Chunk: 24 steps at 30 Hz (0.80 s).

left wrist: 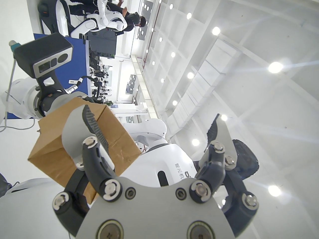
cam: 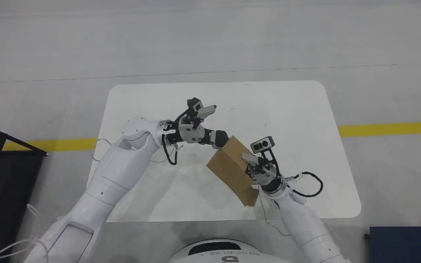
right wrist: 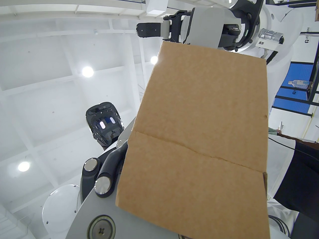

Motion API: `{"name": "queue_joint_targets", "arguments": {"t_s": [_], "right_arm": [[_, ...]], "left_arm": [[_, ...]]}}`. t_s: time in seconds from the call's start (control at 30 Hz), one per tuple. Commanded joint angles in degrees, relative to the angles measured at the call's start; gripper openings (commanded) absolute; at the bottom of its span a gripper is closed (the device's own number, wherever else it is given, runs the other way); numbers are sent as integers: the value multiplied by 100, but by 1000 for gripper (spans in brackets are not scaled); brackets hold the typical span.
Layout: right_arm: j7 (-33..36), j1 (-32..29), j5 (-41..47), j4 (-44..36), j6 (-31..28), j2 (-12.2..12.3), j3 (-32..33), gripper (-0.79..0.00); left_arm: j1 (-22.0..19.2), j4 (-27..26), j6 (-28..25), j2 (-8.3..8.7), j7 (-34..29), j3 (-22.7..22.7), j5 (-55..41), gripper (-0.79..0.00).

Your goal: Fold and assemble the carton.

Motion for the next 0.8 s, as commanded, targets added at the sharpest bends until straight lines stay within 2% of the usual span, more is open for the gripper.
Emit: {"name": "queue_joint_targets", "arguments": {"t_s": [0.0,0.4,0.77], "right_arm": [[-11,-23,-5,-24,-8,4,12,-785],[-77,-121,-17,-141,-25,19,19,-785],[-82,-99,-26,-127,-28,24,-14,-785]], "left_arm": [[22,12,-2,5,-15,-32,14,-22],[293,-180,185,99,-172,-349,120,-9],[437,-292,309,144,-223,-436,302,-18]]}}
